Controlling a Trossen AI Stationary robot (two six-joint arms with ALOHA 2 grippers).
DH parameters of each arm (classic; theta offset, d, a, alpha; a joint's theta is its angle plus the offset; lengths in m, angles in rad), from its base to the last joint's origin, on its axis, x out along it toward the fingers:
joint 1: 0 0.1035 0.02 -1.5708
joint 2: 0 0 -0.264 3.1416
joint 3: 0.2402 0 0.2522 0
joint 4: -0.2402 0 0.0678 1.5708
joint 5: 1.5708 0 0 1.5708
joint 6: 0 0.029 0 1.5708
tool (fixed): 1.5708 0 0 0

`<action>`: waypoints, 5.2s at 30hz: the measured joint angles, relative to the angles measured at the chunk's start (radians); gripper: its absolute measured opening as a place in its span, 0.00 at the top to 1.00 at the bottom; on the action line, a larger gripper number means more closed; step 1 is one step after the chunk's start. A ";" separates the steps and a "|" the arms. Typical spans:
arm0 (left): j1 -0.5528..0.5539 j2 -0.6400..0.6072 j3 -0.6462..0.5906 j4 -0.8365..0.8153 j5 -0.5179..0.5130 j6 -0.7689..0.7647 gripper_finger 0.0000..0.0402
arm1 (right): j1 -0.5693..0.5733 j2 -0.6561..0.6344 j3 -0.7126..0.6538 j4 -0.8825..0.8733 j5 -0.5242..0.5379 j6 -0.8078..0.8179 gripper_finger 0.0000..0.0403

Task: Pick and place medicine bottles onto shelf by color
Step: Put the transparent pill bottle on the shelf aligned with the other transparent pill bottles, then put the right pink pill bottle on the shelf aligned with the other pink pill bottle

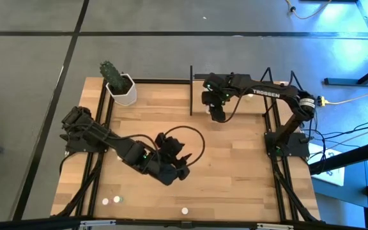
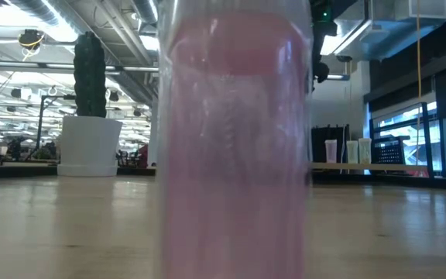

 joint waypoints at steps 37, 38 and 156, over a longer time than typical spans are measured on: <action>0.171 -0.002 0.000 -0.045 0.000 -0.048 0.45 | -0.028 0.077 -0.017 0.062 0.028 -0.169 0.61; 0.171 -0.002 0.000 -0.045 0.000 -0.048 0.45 | -0.028 0.082 -0.017 0.062 0.038 -0.169 0.61; -0.069 -0.209 0.000 -0.809 0.520 -0.888 0.45 | 0.468 -0.548 0.008 -0.050 -0.078 0.479 0.49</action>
